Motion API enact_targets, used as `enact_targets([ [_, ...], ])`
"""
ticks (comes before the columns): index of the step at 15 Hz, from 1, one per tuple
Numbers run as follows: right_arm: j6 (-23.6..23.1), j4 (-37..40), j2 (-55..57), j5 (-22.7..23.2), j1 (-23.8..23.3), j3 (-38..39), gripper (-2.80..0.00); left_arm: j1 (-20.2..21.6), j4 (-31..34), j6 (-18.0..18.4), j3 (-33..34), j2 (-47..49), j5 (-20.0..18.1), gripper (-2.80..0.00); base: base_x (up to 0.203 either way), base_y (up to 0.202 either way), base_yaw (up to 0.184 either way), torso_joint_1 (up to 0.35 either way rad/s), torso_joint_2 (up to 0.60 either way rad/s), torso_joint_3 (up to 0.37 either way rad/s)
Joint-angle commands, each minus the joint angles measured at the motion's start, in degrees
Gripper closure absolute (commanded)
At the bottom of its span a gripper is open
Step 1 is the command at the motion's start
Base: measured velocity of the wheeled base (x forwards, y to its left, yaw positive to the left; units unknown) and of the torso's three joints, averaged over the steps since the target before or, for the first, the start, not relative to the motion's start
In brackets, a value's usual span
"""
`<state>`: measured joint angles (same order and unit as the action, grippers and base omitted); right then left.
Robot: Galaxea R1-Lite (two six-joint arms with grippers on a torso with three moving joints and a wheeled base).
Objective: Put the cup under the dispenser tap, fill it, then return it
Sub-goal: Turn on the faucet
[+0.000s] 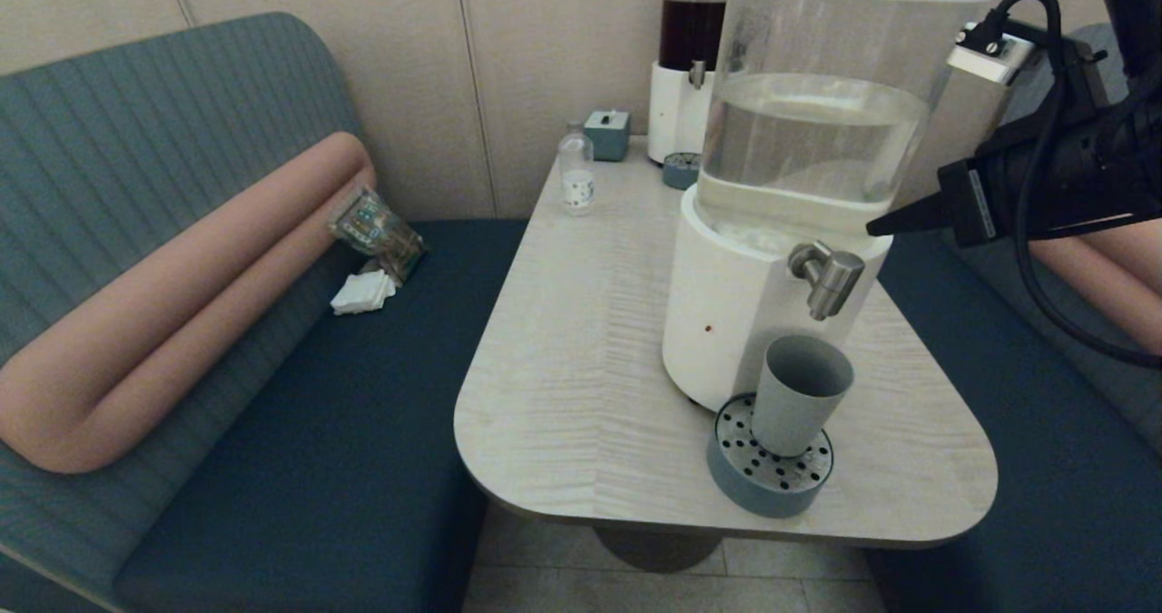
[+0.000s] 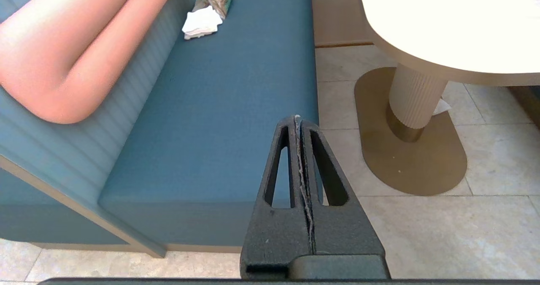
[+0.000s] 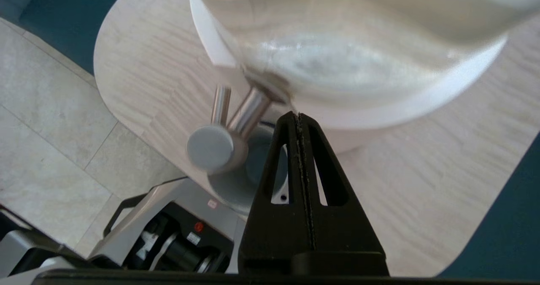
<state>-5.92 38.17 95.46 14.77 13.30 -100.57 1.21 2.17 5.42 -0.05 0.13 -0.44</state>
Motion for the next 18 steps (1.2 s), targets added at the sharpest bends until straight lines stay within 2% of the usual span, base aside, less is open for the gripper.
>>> enact_targets([
  [1,-0.1,0.2,0.8,0.0,1.0,-0.4,0.0,0.0,0.0,0.0,0.0,0.1,0.0,0.0,0.0,0.0,0.0,0.0,0.0,0.0],
  [9,-2.3,-1.6,2.7,-4.6,4.8,-0.4,0.0,0.0,0.0,0.0,0.0,0.1,0.0,0.0,0.0,0.0,0.0,0.0,0.0,0.0],
  [18,-3.2,-1.6,3.5,-5.5,7.5,-0.4,0.0,0.0,0.0,0.0,0.0,0.1,0.0,0.0,0.0,0.0,0.0,0.0,0.0,0.0],
])
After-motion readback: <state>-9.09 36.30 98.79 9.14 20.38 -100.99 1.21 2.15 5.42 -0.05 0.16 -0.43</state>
